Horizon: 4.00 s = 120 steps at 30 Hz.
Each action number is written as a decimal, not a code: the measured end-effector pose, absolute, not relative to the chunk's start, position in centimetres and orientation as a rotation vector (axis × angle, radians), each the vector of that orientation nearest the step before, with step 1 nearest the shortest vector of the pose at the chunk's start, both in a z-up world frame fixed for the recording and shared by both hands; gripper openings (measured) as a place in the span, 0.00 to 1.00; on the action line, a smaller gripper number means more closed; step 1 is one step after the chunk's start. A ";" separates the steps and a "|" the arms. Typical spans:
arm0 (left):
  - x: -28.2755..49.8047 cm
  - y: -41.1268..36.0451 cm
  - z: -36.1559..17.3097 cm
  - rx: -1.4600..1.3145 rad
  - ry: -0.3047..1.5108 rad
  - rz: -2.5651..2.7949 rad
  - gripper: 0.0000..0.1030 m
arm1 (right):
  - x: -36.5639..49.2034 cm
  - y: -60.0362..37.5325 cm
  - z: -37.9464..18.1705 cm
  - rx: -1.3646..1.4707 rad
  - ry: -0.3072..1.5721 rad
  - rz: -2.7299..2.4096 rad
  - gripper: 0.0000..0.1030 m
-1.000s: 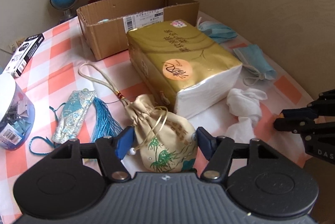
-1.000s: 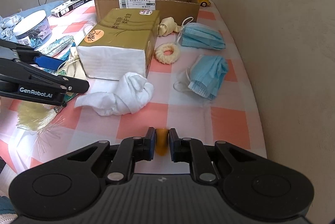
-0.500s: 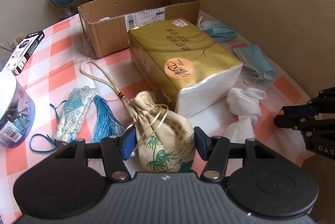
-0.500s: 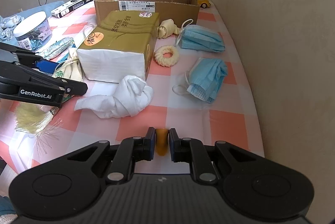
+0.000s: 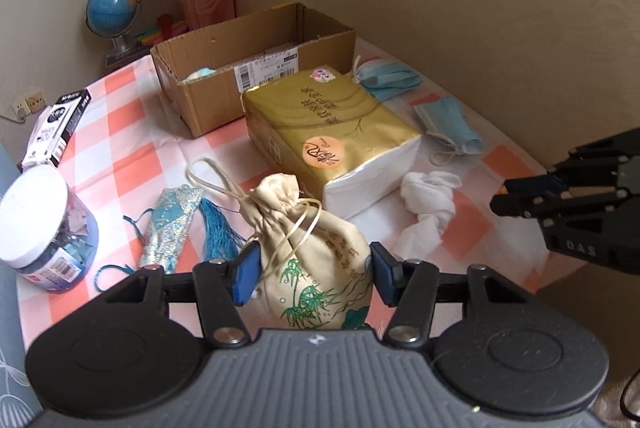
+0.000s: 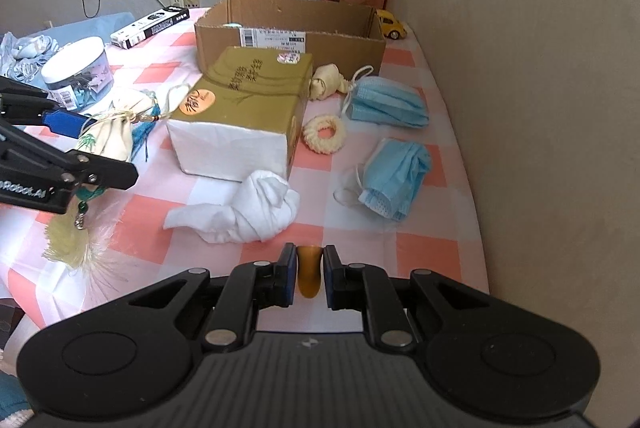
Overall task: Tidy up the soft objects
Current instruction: 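Carry the pouch into the box and release it with the left while the right carries the earplug, then lower the orange earplug into the box and open the right gripper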
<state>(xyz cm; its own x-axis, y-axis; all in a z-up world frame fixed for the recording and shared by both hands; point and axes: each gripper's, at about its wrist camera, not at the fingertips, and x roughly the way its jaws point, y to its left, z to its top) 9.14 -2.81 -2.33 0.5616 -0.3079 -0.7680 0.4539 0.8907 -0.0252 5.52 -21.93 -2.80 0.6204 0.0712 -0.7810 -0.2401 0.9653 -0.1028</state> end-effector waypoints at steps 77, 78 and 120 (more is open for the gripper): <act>32.9 -10.1 4.6 0.420 0.774 -0.526 0.80 | 15.0 -22.9 2.0 -0.146 0.799 0.216 0.16; 32.5 -9.8 4.7 0.414 0.775 -0.519 0.81 | 15.0 -22.9 2.1 -0.145 0.796 0.217 0.16; 12.9 5.4 2.6 0.141 0.791 -0.036 0.92 | 32.6 -17.8 4.9 -0.104 0.718 0.216 0.83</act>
<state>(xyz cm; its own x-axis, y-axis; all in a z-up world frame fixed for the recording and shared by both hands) 12.87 5.44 2.62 0.7028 0.0206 -0.7111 0.0849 0.9900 0.1125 32.63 -17.83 4.92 0.7320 0.1605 -0.6621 -0.2318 0.9725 -0.0206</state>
